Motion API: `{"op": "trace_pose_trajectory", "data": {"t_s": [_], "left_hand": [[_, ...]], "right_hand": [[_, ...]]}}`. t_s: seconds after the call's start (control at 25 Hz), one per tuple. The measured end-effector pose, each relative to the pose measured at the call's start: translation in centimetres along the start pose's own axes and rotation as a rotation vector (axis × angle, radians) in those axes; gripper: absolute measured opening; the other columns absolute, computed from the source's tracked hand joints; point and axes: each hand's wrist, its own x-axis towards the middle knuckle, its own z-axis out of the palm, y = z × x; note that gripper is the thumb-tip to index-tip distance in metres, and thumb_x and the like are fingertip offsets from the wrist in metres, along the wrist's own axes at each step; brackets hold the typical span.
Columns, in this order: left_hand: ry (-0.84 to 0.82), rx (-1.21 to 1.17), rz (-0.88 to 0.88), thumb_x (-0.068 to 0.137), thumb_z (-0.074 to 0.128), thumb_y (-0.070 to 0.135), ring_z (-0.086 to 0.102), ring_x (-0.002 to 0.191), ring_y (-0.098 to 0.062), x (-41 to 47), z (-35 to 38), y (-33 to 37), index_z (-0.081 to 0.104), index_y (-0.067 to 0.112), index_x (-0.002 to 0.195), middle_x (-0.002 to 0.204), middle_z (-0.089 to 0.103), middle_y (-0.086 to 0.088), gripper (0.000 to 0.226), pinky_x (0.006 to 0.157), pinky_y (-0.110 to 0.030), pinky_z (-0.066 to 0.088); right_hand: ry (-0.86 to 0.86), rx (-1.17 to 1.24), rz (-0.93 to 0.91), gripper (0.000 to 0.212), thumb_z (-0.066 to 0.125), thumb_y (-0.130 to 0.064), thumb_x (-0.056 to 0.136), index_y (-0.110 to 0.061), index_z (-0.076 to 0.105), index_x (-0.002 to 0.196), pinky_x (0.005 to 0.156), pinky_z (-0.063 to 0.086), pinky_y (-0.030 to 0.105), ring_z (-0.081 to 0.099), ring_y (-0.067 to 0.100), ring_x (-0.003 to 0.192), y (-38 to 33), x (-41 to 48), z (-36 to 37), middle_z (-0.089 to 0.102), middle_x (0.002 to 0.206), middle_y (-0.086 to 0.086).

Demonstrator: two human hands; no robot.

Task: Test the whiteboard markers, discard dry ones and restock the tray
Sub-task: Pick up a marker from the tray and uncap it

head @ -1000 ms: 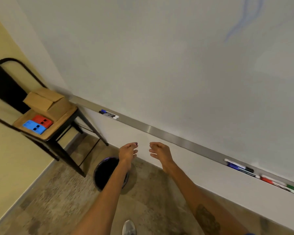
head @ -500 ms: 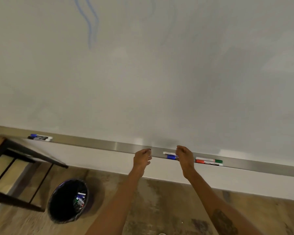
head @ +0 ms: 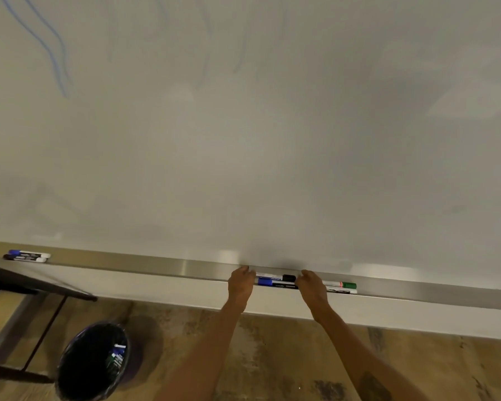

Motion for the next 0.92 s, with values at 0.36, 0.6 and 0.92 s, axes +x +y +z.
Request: {"op": "trace_pose_trajectory", "data": {"t_s": [0.36, 0.6, 0.92], "left_hand": [[0.054, 0.033, 0.045, 0.095, 0.052, 0.014, 0.063, 0.077, -0.022, -0.5, 0.7, 1.4, 0.058, 0.011, 0.072, 0.079, 0.064, -0.009, 0.024, 0.068, -0.032, 0.052], [0.079, 0.003, 0.038, 0.095, 0.051, 0.011, 0.043, 0.06, -0.014, -0.5, -0.4, 1.2, 0.048, 0.011, 0.065, 0.065, 0.05, -0.003, 0.03, 0.055, -0.027, 0.033], [-0.023, -0.054, 0.002, 0.093, 0.054, 0.014, 0.055, 0.07, -0.022, 0.7, 0.2, -0.3, 0.065, 0.01, 0.073, 0.073, 0.061, -0.008, 0.024, 0.069, -0.033, 0.047]], "right_hand": [[-0.038, 0.142, -0.009, 0.013, 0.051, -0.007, 0.091, 0.003, 0.056, 0.084, 0.065, 0.04, 0.033, 0.052, 0.027, 0.076, -1.4, 0.4, 1.3, 0.057, 0.083, 0.021], [0.125, 0.213, 0.051, 0.03, 0.049, -0.008, 0.097, 0.0, 0.06, 0.124, 0.081, 0.048, 0.032, 0.062, 0.03, 0.099, -1.5, -1.0, 1.5, 0.065, 0.112, 0.016], [0.163, 0.063, -0.002, 0.015, 0.053, -0.01, 0.095, -0.014, 0.066, 0.088, 0.078, 0.057, 0.042, 0.059, 0.022, 0.074, -2.1, -1.2, 2.6, 0.066, 0.087, 0.009]]}}
